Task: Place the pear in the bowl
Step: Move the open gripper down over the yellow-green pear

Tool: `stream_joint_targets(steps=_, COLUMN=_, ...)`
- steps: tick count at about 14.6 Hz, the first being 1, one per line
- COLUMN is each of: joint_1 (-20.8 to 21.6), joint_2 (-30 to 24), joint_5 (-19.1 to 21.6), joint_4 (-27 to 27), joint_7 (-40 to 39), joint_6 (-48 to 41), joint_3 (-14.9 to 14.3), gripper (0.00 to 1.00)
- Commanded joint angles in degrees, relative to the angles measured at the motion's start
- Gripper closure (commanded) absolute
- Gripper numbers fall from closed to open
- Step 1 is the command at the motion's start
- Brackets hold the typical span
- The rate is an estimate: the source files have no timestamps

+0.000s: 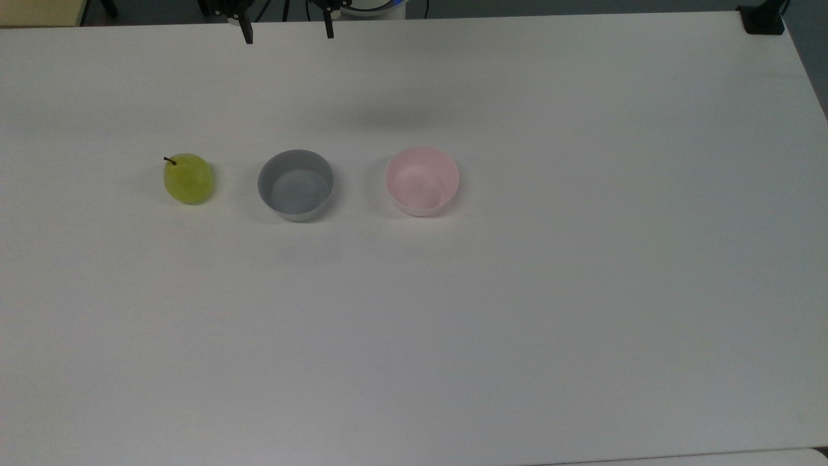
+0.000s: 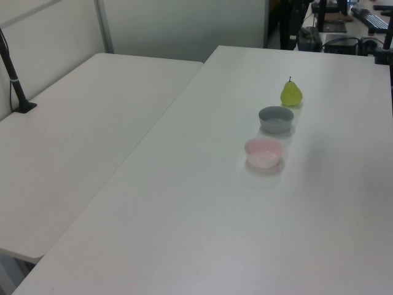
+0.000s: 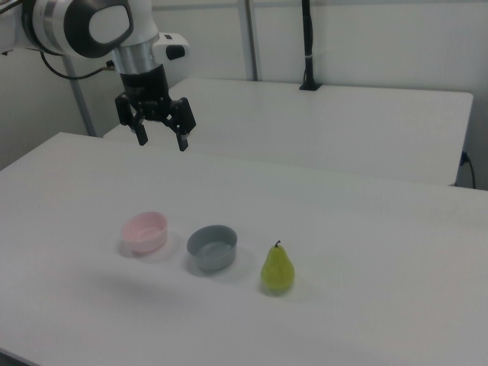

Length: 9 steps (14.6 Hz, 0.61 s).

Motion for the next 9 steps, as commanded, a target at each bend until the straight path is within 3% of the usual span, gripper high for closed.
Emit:
stream_joint_targets(steps=1, joint_1=-2.0, joint_2=-0.8, joint_5=-0.1, joint_4=-0.8, joint_7=-3.8, joint_6=0.8, joint_3=0.1, gripper=0.00)
stream_joint_targets(steps=9, joint_1=-7.2, joint_2=0.8, joint_5=-2.0, joint_4=-0.9, joint_7=-24.1, joint_6=1.0, joint_3=0.2, gripper=0.00)
